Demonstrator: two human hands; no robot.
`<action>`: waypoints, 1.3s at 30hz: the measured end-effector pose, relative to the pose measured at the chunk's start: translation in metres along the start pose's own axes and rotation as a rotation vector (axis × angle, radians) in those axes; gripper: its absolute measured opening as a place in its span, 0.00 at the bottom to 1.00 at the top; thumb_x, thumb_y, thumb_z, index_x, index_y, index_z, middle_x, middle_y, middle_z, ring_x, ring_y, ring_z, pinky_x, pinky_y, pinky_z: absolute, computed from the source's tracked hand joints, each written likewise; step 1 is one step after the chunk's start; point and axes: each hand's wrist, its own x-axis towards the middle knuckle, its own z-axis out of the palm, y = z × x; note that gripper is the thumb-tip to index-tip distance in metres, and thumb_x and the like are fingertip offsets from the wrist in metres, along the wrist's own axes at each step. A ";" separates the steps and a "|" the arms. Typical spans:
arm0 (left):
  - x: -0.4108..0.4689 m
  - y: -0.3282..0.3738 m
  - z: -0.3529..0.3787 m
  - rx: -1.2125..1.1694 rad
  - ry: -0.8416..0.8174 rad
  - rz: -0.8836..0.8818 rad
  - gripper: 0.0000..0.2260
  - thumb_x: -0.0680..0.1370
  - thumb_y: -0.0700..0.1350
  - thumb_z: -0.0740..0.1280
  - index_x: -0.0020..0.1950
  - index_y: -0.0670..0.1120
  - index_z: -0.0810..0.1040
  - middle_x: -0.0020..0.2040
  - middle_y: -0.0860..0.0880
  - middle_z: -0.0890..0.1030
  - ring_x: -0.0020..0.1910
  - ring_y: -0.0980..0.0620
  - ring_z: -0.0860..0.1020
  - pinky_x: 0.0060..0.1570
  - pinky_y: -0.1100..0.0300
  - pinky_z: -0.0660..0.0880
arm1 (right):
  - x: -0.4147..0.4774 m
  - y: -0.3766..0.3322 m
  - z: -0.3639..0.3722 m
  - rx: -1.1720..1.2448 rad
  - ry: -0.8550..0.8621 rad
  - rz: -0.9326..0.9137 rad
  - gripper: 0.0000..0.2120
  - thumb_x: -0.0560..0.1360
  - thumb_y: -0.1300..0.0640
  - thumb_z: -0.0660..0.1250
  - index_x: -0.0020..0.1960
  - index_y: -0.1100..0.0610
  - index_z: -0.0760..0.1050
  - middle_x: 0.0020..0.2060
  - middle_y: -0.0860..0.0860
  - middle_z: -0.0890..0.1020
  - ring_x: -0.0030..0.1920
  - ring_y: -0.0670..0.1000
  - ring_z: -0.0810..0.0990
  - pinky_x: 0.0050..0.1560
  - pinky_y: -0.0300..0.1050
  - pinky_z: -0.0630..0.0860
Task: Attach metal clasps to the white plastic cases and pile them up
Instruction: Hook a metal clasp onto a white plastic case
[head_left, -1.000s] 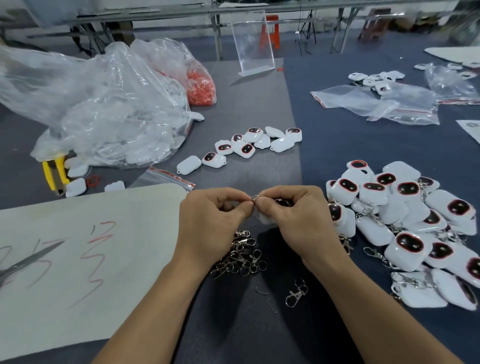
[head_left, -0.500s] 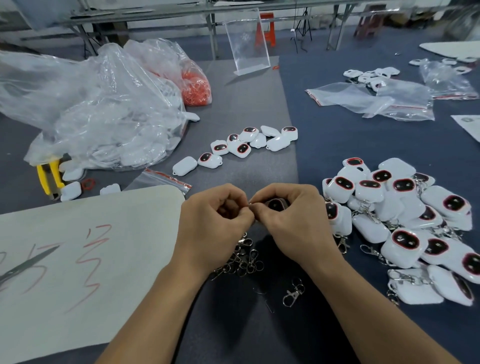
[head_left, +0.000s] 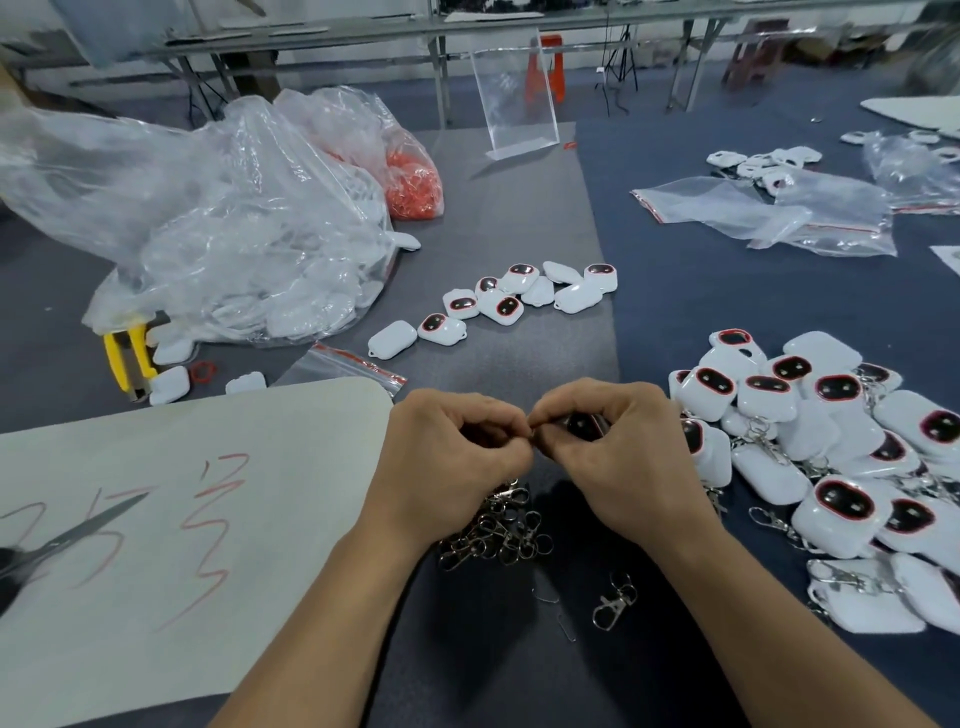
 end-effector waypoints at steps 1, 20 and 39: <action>0.001 -0.001 0.001 -0.005 -0.006 -0.010 0.06 0.64 0.42 0.71 0.34 0.54 0.84 0.28 0.56 0.79 0.26 0.63 0.71 0.30 0.70 0.67 | 0.001 0.001 0.000 0.003 0.001 -0.002 0.14 0.70 0.66 0.77 0.39 0.47 0.85 0.37 0.41 0.86 0.41 0.45 0.85 0.45 0.42 0.81; 0.001 -0.013 0.001 0.613 0.005 0.063 0.05 0.70 0.50 0.68 0.37 0.50 0.78 0.34 0.54 0.77 0.35 0.53 0.74 0.36 0.56 0.73 | 0.012 0.013 -0.002 0.630 -0.057 0.472 0.18 0.72 0.72 0.72 0.56 0.53 0.84 0.49 0.49 0.88 0.48 0.48 0.85 0.52 0.43 0.81; 0.011 -0.022 0.002 0.265 -0.172 -0.091 0.04 0.66 0.54 0.69 0.35 0.65 0.81 0.34 0.59 0.82 0.34 0.58 0.79 0.35 0.63 0.74 | 0.009 0.012 -0.006 -0.045 -0.124 0.231 0.13 0.73 0.60 0.74 0.48 0.41 0.86 0.41 0.43 0.87 0.44 0.42 0.84 0.47 0.38 0.80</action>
